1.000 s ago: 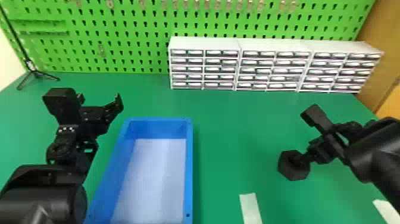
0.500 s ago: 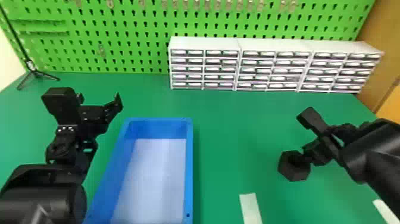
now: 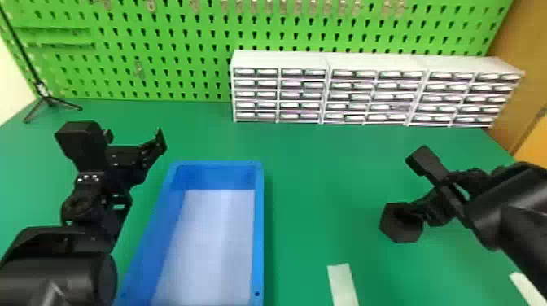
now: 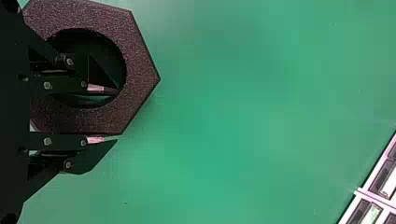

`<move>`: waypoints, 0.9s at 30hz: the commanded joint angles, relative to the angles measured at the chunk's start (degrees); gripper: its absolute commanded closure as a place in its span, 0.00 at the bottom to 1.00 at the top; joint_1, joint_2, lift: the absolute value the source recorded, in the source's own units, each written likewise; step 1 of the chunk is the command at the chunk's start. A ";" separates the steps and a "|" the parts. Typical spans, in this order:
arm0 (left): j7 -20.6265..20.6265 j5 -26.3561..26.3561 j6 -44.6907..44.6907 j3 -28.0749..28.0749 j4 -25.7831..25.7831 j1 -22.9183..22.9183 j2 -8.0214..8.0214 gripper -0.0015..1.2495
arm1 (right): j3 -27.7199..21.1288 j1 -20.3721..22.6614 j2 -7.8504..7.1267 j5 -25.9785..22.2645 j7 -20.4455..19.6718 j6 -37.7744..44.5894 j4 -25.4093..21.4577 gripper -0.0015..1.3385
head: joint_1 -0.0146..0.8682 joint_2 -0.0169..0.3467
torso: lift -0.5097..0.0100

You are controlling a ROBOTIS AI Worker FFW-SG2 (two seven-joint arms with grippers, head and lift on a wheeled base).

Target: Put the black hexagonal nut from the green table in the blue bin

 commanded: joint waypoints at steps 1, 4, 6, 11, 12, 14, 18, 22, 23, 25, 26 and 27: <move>0.00 0.01 -0.02 -0.05 0.00 0.03 0.00 0.18 | -0.04 0.30 -0.21 0.05 0.00 0.46 -0.45 0.71 | 0.79 0.12 | 0.80; 0.00 0.01 -0.02 -0.05 0.00 0.03 0.00 0.18 | -0.04 0.30 -0.29 -0.04 0.00 0.55 -0.54 0.71 | 0.79 0.12 | 0.80; 0.00 0.01 0.07 0.04 0.00 0.03 0.00 0.18 | -0.12 0.21 -0.29 -0.13 0.09 0.90 -0.89 0.71 | 0.79 0.12 | 0.80; 0.00 0.01 0.07 -0.05 0.00 0.03 0.00 0.18 | -0.21 0.12 -0.56 0.31 1.06 1.69 -1.95 0.71 | 0.79 0.12 | 0.80; 0.00 0.01 -0.02 -0.05 0.00 0.03 0.00 0.18 | -0.39 0.12 -0.65 0.66 1.50 1.87 -2.30 0.71 | 0.79 0.12 | 0.80; 0.00 0.01 0.07 0.04 0.00 0.12 0.00 0.18 | -0.56 0.03 -0.73 1.01 1.67 2.22 -3.00 0.71 | 0.79 0.12 | 0.80; 0.00 0.01 -0.02 0.04 0.00 0.12 0.00 0.18 | -1.53 -0.32 -0.82 1.28 2.29 2.66 -4.14 0.71 | 0.79 0.12 | 0.80; 0.00 0.01 0.07 -0.05 0.00 0.03 0.00 0.18 | -3.11 -0.67 -0.82 0.57 2.29 2.66 -5.29 0.71 | 0.79 0.12 | 0.80; 0.00 0.01 0.07 -0.05 0.00 0.03 0.00 0.18 | -3.46 -0.76 -0.82 0.57 2.38 2.66 -5.73 0.71 | 0.79 0.12 | 0.80; 0.00 0.01 -0.02 -0.05 0.00 0.03 0.00 0.18 | -4.25 -1.11 -0.82 0.57 2.38 3.10 -6.96 0.71 | 0.79 0.12 | 0.80; 0.00 0.01 0.07 -0.05 0.00 0.03 0.00 0.18 | -4.69 -1.20 -0.82 0.49 2.38 3.19 -7.40 0.71 | 0.79 0.12 | 0.80; 0.00 -0.08 0.07 -0.05 0.00 0.03 0.00 0.18 | -5.04 -1.37 -0.82 0.13 2.38 3.45 -8.01 0.71 | 0.79 0.12 | 0.80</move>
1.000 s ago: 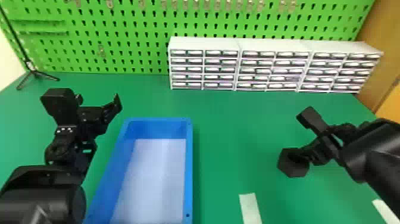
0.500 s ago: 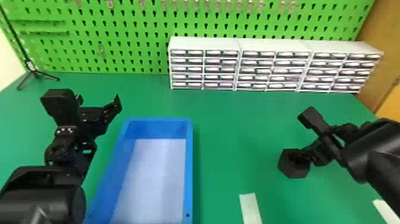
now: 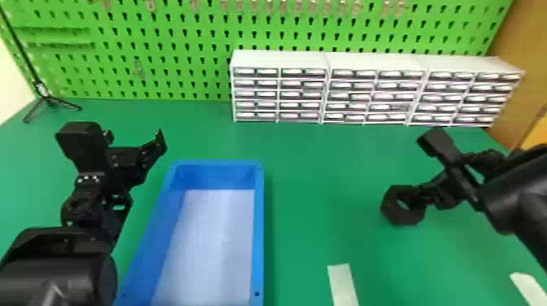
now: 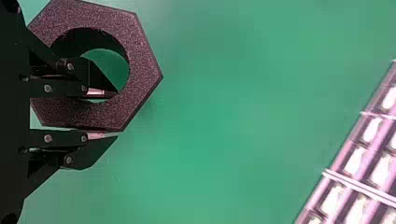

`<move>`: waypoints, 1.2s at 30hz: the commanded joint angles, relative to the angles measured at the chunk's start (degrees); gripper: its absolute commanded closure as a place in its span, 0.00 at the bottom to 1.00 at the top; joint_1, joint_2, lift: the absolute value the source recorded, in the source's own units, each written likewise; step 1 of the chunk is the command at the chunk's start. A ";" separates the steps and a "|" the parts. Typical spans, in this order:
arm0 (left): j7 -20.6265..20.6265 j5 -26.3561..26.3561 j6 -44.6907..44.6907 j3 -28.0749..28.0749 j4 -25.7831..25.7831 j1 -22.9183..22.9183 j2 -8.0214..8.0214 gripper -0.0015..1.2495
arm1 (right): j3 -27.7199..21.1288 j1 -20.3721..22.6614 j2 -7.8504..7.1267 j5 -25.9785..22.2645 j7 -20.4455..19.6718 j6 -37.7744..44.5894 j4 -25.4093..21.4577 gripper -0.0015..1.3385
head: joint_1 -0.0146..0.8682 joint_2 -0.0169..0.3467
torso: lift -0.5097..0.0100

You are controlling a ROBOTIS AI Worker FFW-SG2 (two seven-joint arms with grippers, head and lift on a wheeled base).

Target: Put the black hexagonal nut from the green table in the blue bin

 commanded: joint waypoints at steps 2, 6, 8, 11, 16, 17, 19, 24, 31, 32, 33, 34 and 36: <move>0.00 -0.09 -0.07 -0.03 0.00 -0.05 0.00 0.18 | -2.22 -0.79 -0.09 -1.12 0.11 0.80 -3.01 0.71 | 0.79 0.12 | 0.80; 0.00 -0.09 0.01 -0.03 0.00 -0.05 0.00 0.18 | -4.15 -1.23 0.08 -2.09 0.11 0.89 -4.77 0.71 | 0.79 0.12 | 0.80; 0.00 -0.09 0.01 -0.03 0.00 -0.05 0.00 0.18 | -5.21 -1.84 0.43 -3.23 0.02 0.80 -5.38 0.71 | 0.79 0.12 | 0.80; 0.00 -0.09 0.01 -0.12 0.00 -0.14 0.00 0.18 | -6.44 -2.46 0.78 -5.61 0.02 0.54 -6.35 0.71 | 0.79 0.12 | 0.80; 0.00 -0.09 0.01 -0.03 0.00 -0.14 0.00 0.18 | -6.88 -4.30 1.31 -9.74 0.02 0.45 -7.84 0.71 | 0.79 0.12 | 0.80; 0.00 -0.09 0.01 -0.03 0.00 -0.05 0.00 0.18 | -6.96 -4.57 1.49 -10.44 -0.07 0.27 -8.11 0.71 | 0.79 0.12 | 0.80; 0.00 -0.09 0.01 -0.03 0.00 -0.05 0.00 0.18 | -7.14 -5.09 2.02 -12.81 -0.07 -0.26 -8.37 0.71 | 0.79 0.12 | 0.80; 0.00 -0.09 0.01 -0.12 0.00 -0.14 0.00 0.18 | -6.53 -6.32 2.81 -20.11 -0.86 -0.87 -8.46 0.71 | 0.79 0.12 | 0.80; 0.08 0.00 0.01 -0.12 0.00 -0.14 0.00 0.18 | -4.86 -6.94 4.39 -29.16 -2.62 -1.93 -9.16 0.71 | 0.79 0.12 | 0.80; 0.00 0.00 0.01 -0.21 0.00 -0.14 0.00 0.18 | -4.42 -7.03 4.56 -30.39 -2.88 -2.28 -9.16 0.71 | 0.79 0.12 | 0.80; 0.08 0.00 0.01 -0.21 0.00 -0.14 0.00 0.18 | -3.80 -7.12 4.83 -31.88 -3.32 -2.54 -9.16 0.71 | 0.79 0.12 | 0.80; 0.08 0.00 0.01 -0.21 0.00 -0.14 0.00 0.18 | -3.36 -7.12 5.00 -33.03 -3.50 -2.72 -9.16 0.71 | 0.79 0.12 | 0.80; 0.08 0.00 0.01 -0.21 0.00 -0.14 0.00 0.18 | -2.22 -7.29 5.53 -35.40 -3.85 -3.33 -9.16 0.71 | 0.79 0.12 | 0.80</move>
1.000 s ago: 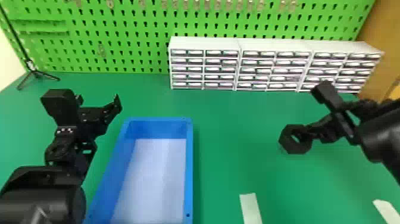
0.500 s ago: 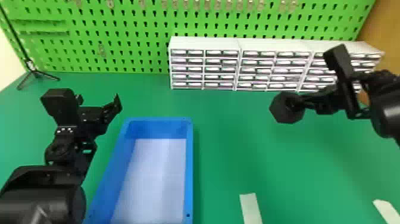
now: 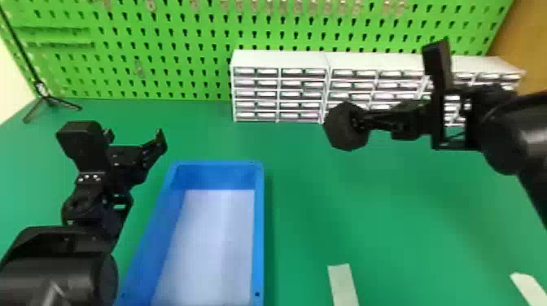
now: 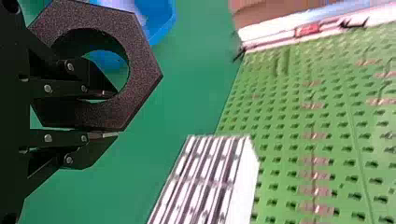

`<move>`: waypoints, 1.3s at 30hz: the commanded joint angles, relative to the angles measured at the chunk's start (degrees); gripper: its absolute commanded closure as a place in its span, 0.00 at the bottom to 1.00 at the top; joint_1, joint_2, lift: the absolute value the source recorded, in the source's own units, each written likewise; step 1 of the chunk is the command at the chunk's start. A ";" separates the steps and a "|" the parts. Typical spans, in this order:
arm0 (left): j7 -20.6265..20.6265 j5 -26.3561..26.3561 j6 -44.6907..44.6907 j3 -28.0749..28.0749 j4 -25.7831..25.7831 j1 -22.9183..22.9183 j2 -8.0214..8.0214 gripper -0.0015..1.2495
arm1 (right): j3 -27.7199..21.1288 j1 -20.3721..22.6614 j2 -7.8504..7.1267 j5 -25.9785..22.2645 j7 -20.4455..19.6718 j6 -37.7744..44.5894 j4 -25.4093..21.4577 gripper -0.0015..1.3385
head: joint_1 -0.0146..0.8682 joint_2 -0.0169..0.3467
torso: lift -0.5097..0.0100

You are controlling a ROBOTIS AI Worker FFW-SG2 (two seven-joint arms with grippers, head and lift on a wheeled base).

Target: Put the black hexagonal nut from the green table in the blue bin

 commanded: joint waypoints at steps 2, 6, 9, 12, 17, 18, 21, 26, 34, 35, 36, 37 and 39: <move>0.02 0.00 0.00 -0.12 0.00 -0.01 0.00 0.18 | 3.25 -0.37 1.30 -7.00 -0.89 -1.67 -0.03 0.71 | 0.79 0.12 | 0.80; 0.02 0.09 0.00 -0.12 0.00 -0.10 0.00 0.18 | 6.33 -0.73 2.09 -10.25 -1.68 -2.64 -0.03 0.71 | 0.79 0.12 | 0.80; 0.19 0.09 0.00 -0.21 0.00 -0.10 0.00 0.18 | 8.53 -0.90 2.35 -12.19 -2.47 -3.52 -0.03 0.71 | 0.79 0.12 | 0.80; 0.54 0.09 0.00 -0.39 0.00 -0.10 0.00 0.18 | 10.63 -1.08 2.62 -13.24 -3.00 -4.13 -0.03 0.71 | 0.79 0.12 | 0.80; 0.72 0.18 0.00 -0.56 0.00 -0.10 0.00 0.18 | 13.01 -1.34 3.32 -14.47 -3.62 -5.28 0.06 0.71 | 0.79 0.12 | 0.80; 0.81 0.18 0.00 -0.56 0.00 -0.10 0.00 0.18 | 13.71 -1.43 3.58 -14.91 -3.88 -5.72 0.15 0.71 | 0.79 0.12 | 0.80; 0.81 0.27 0.00 -0.65 0.00 -0.18 0.00 0.18 | 14.85 -1.52 4.73 -15.26 -4.32 -6.42 0.32 0.71 | 0.79 0.12 | 0.80; 0.81 0.27 0.00 -0.65 0.00 -0.18 0.00 0.18 | 17.23 -1.08 6.92 -15.70 -4.67 -8.18 1.73 0.71 | 0.79 0.12 | 0.80; 0.89 0.36 0.00 -0.65 0.09 -0.27 0.00 0.18 | 25.05 -1.78 7.54 -15.17 -6.34 -10.90 4.81 0.71 | 0.79 0.12 | 0.80; 0.89 0.36 0.00 -0.65 0.00 -0.27 0.00 0.18 | 25.66 -1.96 7.71 -14.91 -6.52 -11.25 5.24 0.71 | 0.79 0.12 | 0.80; 0.89 0.36 0.00 -0.65 0.00 -0.27 0.00 0.18 | 26.46 -2.13 7.80 -14.56 -6.60 -12.22 5.86 0.71 | 0.79 0.12 | 0.80; 0.89 0.36 0.00 -0.65 0.00 -0.27 0.00 0.18 | 26.98 -2.13 7.98 -14.12 -6.87 -12.31 6.12 0.71 | 0.79 0.12 | 0.80; 0.89 0.36 0.00 -0.65 0.00 -0.27 0.00 0.18 | 28.12 -2.31 8.24 -13.15 -7.40 -13.10 6.65 0.71 | 0.79 0.12 | 0.80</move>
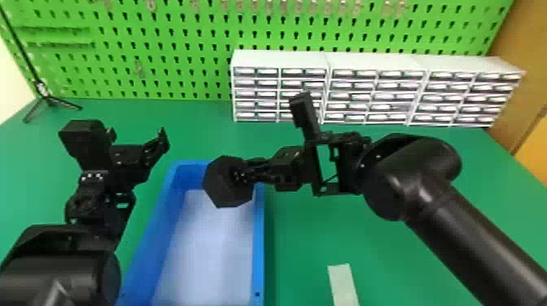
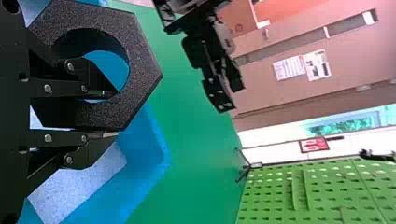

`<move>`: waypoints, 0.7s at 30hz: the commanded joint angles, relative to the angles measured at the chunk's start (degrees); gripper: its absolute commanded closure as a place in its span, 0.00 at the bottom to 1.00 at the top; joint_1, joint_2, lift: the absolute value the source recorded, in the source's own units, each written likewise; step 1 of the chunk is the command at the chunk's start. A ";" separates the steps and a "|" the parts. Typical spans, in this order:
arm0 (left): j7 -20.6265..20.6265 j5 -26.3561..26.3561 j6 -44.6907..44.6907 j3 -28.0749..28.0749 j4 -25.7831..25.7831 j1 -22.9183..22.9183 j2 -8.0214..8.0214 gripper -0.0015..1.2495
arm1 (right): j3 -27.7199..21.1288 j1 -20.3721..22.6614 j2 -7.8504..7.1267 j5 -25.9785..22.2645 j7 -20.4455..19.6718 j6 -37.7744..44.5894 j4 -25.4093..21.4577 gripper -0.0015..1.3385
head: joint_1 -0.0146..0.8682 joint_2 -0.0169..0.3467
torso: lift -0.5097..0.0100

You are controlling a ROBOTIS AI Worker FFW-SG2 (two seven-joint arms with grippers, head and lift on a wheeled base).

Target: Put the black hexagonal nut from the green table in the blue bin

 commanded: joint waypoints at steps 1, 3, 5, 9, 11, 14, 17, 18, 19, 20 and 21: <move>0.00 -0.07 0.00 -0.08 0.07 -0.02 0.00 0.18 | 2.86 -0.36 0.69 1.95 -0.75 -1.78 1.63 0.71 | 0.79 0.12 | 0.80; 0.00 -0.07 0.00 -0.08 0.07 -0.02 0.00 0.18 | 3.82 -0.53 1.13 2.75 -1.10 -2.66 2.42 0.71 | 0.79 0.12 | 0.80; 0.00 -0.07 0.00 -0.08 0.07 -0.02 0.00 0.18 | 4.35 -0.53 1.65 3.10 -1.28 -3.54 3.56 0.71 | 0.79 0.12 | 0.80; 0.00 -0.07 0.00 0.01 0.07 -0.11 0.00 0.18 | 5.32 -0.36 2.71 3.62 -1.63 -5.03 5.23 0.71 | 0.79 0.12 | 0.80; 0.00 -0.07 0.00 0.01 0.07 -0.11 0.00 0.18 | 6.02 -0.36 2.80 3.80 -1.98 -5.21 5.23 0.71 | 0.79 0.12 | 0.80; 0.00 0.02 0.00 0.01 0.07 -0.11 0.00 0.18 | 7.25 -0.62 2.53 3.45 -2.25 -5.47 5.23 0.71 | 0.79 0.12 | 0.80; 0.00 0.02 0.00 0.10 0.07 -0.11 0.00 0.18 | 7.87 -0.71 2.36 2.39 -2.60 -5.38 5.23 0.66 | 0.79 0.12 | 0.80; 0.00 0.02 0.00 0.01 0.07 -0.11 0.00 0.18 | 7.96 -0.62 2.27 2.13 -2.69 -5.47 5.23 0.59 | 0.79 0.12 | 0.80; 0.00 0.02 0.00 0.01 0.07 -0.11 0.00 0.18 | 8.04 -0.62 2.27 2.04 -2.77 -5.47 5.23 0.53 | 0.79 0.12 | 0.80; 0.00 0.02 0.00 0.01 0.07 -0.11 0.00 0.18 | 8.04 -0.62 2.27 2.04 -2.77 -5.47 5.23 0.46 | 0.79 0.12 | 0.80; 0.00 0.11 0.00 0.01 0.07 -0.11 0.00 0.18 | 8.04 -0.62 2.18 2.04 -2.69 -5.47 5.23 0.38 | 0.79 0.12 | 0.80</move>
